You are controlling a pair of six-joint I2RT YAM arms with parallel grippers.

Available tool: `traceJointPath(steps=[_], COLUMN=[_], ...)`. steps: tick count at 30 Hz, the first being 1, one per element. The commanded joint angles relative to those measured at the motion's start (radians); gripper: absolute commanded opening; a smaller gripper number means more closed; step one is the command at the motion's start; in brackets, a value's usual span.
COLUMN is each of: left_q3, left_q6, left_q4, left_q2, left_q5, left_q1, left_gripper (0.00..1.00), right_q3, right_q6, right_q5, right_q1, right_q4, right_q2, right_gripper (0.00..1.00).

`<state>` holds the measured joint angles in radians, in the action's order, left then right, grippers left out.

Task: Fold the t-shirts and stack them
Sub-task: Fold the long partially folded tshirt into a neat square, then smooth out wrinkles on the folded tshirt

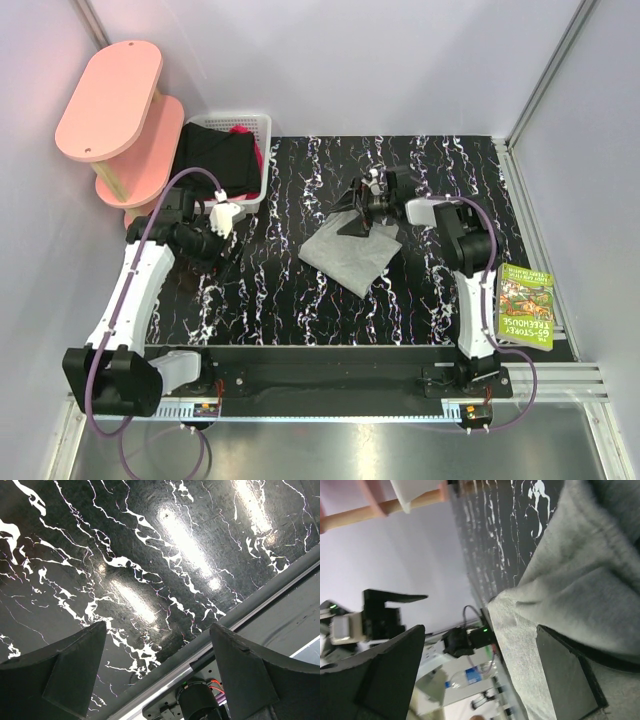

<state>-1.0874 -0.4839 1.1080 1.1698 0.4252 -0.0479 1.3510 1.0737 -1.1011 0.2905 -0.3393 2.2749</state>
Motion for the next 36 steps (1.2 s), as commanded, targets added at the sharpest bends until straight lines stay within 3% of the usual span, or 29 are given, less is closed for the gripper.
traceJointPath(steps=[1, 8, 16, 24, 36], left_q3=[0.003, 0.003, 0.004, -0.015, -0.034], left_q6=[0.018, 0.038, 0.010, 0.008, 0.007], left_q4=[-0.039, -0.063, -0.076, -0.066, -0.045], left_q2=[-0.030, -0.082, -0.114, -0.116, -0.113], left_q5=[-0.005, -0.016, 0.012, 0.026, 0.020], left_q1=[-0.001, 0.003, 0.118, 0.135, 0.135], left_gripper=[0.91, 0.92, 0.93, 0.93, 0.93], right_q3=[0.105, 0.108, 0.086, 0.054, 0.024], right_q6=[-0.441, -0.489, -0.494, -0.508, -0.469], right_q5=[0.233, 0.305, 0.290, 0.307, 0.239], right_q1=[0.055, 0.171, 0.311, 0.315, 0.291], right_q4=[0.601, 0.684, 0.677, 0.674, 0.680], right_q2=[-0.230, -0.302, -0.154, -0.069, -0.317], right_gripper=[1.00, 1.00, 1.00, 1.00, 1.00])
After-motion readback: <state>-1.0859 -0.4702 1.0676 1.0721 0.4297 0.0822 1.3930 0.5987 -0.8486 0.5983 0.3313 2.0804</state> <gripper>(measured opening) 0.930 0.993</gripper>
